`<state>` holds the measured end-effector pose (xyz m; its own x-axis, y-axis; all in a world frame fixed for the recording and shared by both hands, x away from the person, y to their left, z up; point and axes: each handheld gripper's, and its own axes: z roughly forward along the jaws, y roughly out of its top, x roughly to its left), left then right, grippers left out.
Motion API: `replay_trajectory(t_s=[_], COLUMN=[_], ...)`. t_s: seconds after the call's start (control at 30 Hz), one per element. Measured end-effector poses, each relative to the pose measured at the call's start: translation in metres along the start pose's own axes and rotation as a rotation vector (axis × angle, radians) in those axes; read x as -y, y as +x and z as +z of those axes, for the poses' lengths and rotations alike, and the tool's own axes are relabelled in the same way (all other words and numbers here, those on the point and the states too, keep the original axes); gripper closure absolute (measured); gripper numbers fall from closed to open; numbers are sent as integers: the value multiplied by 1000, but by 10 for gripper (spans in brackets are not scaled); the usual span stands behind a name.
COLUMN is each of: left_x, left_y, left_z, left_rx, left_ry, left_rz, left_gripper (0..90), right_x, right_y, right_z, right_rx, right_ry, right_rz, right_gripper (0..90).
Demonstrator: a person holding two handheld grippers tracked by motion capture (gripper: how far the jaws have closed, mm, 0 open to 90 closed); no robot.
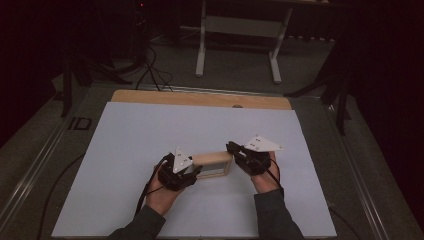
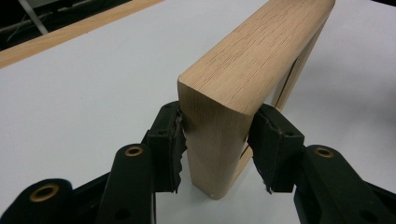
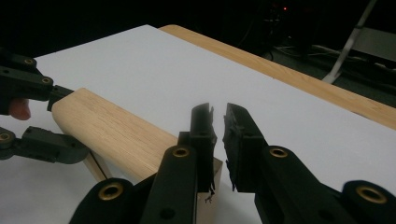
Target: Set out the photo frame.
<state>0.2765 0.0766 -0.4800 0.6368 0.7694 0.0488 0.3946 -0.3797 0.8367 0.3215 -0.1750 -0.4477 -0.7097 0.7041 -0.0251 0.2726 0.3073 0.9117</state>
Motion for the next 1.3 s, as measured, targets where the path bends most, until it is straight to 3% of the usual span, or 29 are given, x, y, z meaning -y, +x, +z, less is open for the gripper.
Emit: replay_trajectory(t_s=[0.23, 0.6, 1.3], left_x=[0, 1, 2], left_y=[1, 3, 5], left_z=[1, 2, 3], left_rx=[-1, 2, -1], left_ry=[1, 1, 6], left_rz=[-3, -2, -6], left_gripper=[556, 560, 570], right_x=[-1, 0, 9], right_y=[-5, -11, -11], right_z=[-5, -10, 2], right_rx=[-36, -101, -178], right_ry=[3, 4, 75], right_rz=[-5, 15, 8], right_gripper=[753, 536, 430])
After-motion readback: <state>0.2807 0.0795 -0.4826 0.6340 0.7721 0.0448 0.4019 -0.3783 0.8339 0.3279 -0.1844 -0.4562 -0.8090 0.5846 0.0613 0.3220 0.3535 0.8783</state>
